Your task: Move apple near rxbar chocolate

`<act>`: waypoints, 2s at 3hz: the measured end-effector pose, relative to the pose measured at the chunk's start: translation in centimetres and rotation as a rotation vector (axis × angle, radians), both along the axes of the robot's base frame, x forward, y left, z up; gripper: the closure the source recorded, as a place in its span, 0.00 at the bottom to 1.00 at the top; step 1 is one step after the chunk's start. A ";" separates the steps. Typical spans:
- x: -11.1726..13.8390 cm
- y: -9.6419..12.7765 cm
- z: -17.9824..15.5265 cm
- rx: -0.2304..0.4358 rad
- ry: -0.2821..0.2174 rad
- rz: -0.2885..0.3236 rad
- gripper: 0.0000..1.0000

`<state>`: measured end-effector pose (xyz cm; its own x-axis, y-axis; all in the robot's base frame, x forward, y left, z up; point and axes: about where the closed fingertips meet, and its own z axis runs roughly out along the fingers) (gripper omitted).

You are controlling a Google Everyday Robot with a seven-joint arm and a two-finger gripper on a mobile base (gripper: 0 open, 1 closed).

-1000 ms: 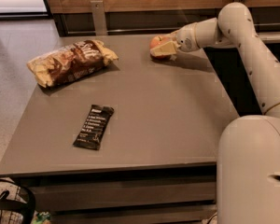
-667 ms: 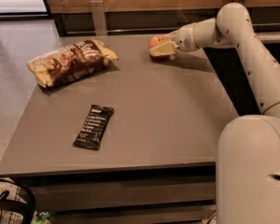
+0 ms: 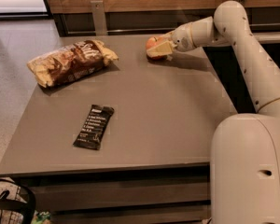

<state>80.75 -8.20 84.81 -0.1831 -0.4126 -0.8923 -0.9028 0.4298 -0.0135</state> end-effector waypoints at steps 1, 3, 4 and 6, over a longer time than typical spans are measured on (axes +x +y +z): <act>-2.0 0.4 2.5 -0.031 0.019 0.047 1.00; -7.7 1.3 6.1 -0.024 0.045 0.124 1.00; -11.5 2.1 6.7 -0.003 0.039 0.150 1.00; -21.2 4.1 2.9 0.011 0.017 0.300 1.00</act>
Offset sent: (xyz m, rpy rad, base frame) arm -0.0990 0.0108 0.0783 -0.0396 0.0484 0.1485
